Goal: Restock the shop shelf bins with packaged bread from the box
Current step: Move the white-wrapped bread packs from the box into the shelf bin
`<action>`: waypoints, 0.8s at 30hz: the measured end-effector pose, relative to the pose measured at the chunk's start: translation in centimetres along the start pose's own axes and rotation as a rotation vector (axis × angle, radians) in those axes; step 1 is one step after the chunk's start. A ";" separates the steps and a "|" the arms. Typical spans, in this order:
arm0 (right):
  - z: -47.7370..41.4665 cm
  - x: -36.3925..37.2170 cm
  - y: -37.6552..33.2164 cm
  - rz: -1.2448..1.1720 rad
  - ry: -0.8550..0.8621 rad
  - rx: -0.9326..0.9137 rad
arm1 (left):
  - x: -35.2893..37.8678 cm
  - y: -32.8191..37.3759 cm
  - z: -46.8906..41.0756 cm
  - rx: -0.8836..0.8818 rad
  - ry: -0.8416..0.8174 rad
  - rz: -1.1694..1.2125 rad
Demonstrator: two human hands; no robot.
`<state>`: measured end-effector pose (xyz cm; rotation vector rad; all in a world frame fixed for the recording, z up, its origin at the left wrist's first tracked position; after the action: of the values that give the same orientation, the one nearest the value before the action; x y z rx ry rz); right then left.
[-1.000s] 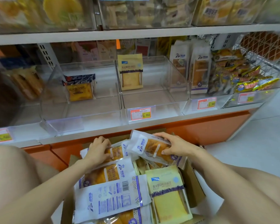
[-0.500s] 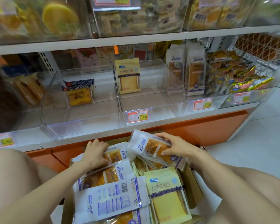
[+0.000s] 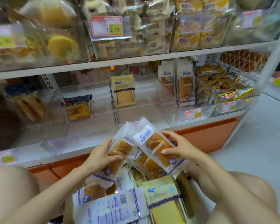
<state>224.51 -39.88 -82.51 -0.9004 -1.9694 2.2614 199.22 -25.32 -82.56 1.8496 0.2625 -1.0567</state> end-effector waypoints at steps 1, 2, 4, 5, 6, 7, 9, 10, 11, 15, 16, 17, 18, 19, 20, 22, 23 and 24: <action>0.2 -0.6 -0.3 -0.034 0.035 0.007 | 0.1 0.8 -0.3 -0.006 -0.010 0.034; 0.5 -1.1 -0.5 -0.078 0.068 0.021 | 0.3 1.6 -0.6 -0.016 -0.029 0.074; 1.2 -2.2 -0.9 -0.153 0.133 0.052 | 0.5 3.7 -1.1 -0.020 -0.050 0.156; 1.5 -2.8 -1.0 -0.177 0.164 0.066 | 0.7 4.8 -1.3 -0.014 -0.050 0.178; 1.7 -3.3 -1.1 -0.197 0.195 0.077 | 0.8 5.9 -1.5 -0.010 -0.055 0.192; 2.0 -3.8 -1.1 -0.216 0.225 0.084 | 1.0 6.9 -1.6 -0.008 -0.069 0.211; 2.5 -4.9 -1.1 -0.241 0.284 0.095 | 1.4 8.8 -1.8 0.014 -0.121 0.266; 2.8 -5.4 -1.2 -0.243 0.313 0.096 | 1.6 9.5 -1.9 0.016 -0.152 0.306; 3.0 -6.0 -1.4 -0.245 0.339 0.089 | 1.7 10.2 -2.0 0.013 -0.172 0.353; 3.5 -8.2 -1.7 -0.242 0.437 0.086 | 2.1 12.4 -3.4 -0.018 -0.172 0.446; 3.5 -8.9 -1.8 -0.245 0.463 0.091 | 2.1 13.1 -4.0 -0.024 -0.170 0.477; 3.4 -9.5 -2.0 -0.250 0.489 0.091 | 2.2 13.9 -4.6 -0.033 -0.171 0.504; 3.2 -10.2 -2.2 -0.255 0.519 0.095 | 2.3 14.6 -5.4 -0.049 -0.175 0.522; 2.9 -10.9 -2.5 -0.262 0.545 0.100 | 2.5 15.4 -6.2 -0.071 -0.188 0.539; 2.7 -11.6 -2.8 -0.276 0.565 0.109 | 2.8 16.1 -7.1 -0.093 -0.198 0.560; 1.8 -12.8 -3.3 -0.321 0.595 0.123 | 3.6 17.4 -8.6 -0.135 -0.204 0.620; 1.2 -13.4 -3.3 -0.341 0.613 0.126 | 4.3 17.9 -9.4 -0.154 -0.207 0.644; 0.7 -13.8 -3.4 -0.360 0.629 0.129 | 4.8 18.4 -10.1 -0.174 -0.216 0.669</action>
<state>234.56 -44.91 -73.75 -0.9851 -1.5342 1.6217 218.24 -27.87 -72.88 1.4838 -0.3638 -0.7215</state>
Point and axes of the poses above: each hand's wrist, its own z-axis away from the middle knuckle, its own x-axis out of the palm, y = z × x, the point moved 4 cm from there along -z, towards the middle knuckle, and after that the axes turned 14 degrees about y, right-handed, at the moved point
